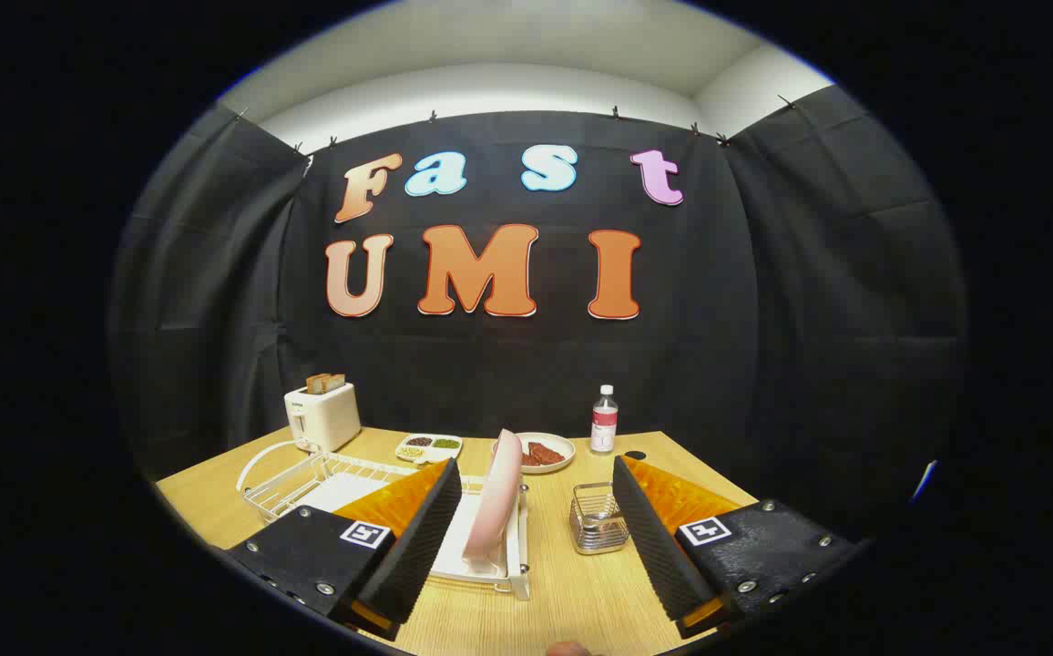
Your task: Take the plate from the dish rack, then take the spoon from the basket and place it into the plate.
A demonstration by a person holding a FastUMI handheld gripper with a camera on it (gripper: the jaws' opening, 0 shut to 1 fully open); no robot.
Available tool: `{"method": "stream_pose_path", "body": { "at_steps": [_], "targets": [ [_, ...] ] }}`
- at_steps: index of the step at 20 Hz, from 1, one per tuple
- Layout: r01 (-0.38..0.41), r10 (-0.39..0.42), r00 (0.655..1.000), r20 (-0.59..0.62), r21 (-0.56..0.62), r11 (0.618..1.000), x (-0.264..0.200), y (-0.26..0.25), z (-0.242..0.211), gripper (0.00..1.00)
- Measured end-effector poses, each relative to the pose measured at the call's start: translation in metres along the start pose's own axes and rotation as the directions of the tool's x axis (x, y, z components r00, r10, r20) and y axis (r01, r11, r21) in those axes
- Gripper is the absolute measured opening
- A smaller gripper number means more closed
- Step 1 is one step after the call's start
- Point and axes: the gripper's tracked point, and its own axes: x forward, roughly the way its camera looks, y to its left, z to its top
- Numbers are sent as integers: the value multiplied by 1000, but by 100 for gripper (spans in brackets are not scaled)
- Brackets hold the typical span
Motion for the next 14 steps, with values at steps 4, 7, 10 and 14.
{"method": "stream_pose_path", "body": {
  "at_steps": [4, 7, 10, 14],
  "targets": [
    [-9, 9, 1000, -3, 3, 1000, 3, 1, 0, 99],
    [-6, 6, 1000, 4, -11, 1000, 5, 1, 3, 99],
    [-7, 7, 1000, -5, -12, 1000, 7, 3, 0, 99],
    [-6, 6, 1000, -19, 3, 1000, 8, 2, -4, 99]
  ]
}}
